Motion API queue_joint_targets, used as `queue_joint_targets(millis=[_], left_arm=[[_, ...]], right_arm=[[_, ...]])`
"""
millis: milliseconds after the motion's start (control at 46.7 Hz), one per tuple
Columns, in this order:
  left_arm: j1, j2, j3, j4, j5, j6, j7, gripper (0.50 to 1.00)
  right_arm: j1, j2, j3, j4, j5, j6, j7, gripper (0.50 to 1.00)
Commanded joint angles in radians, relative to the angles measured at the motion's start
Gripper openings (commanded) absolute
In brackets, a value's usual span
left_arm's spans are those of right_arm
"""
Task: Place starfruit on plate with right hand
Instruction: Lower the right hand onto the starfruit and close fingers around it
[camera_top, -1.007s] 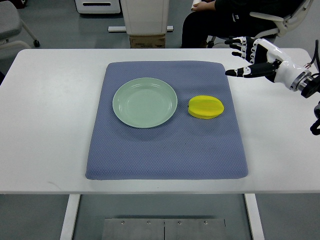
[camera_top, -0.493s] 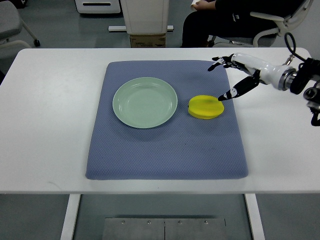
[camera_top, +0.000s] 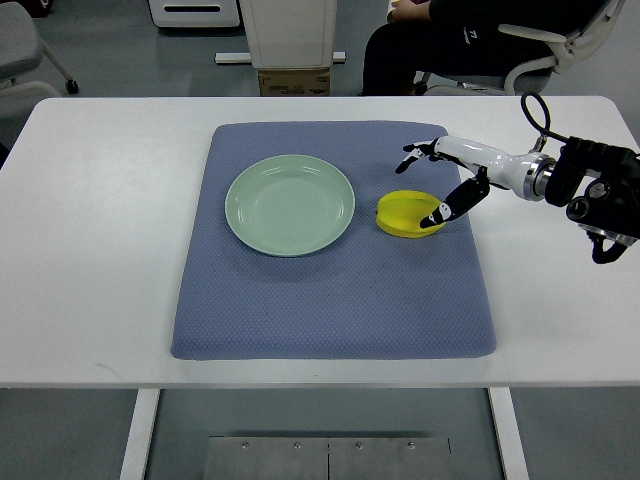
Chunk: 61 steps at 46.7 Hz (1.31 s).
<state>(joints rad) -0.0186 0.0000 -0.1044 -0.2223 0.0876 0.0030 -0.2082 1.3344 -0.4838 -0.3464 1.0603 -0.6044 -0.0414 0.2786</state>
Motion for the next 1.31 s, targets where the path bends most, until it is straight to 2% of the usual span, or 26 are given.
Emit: queue_joint_targets(millis=[0,750,1286], left_arm=[[0.0,0.0,0.0,0.0,0.0,0.0,0.0,1.0],[0.0,0.0,0.002,0.0,0.001,0.0,0.0,1.0],[0.0,0.0,0.0,0.0,0.0,0.0,0.001,1.0]], right_arm=[[-0.006,0.002,0.0,-0.002,0.0,-0.003,-0.007,1.0],[-0.044,0.056,-0.031,-0.036,0.002,-0.064,-0.024,1.0],[-0.061,0.062,-0.031,-0.063,0.002,-0.064,-0.015,1.0]])
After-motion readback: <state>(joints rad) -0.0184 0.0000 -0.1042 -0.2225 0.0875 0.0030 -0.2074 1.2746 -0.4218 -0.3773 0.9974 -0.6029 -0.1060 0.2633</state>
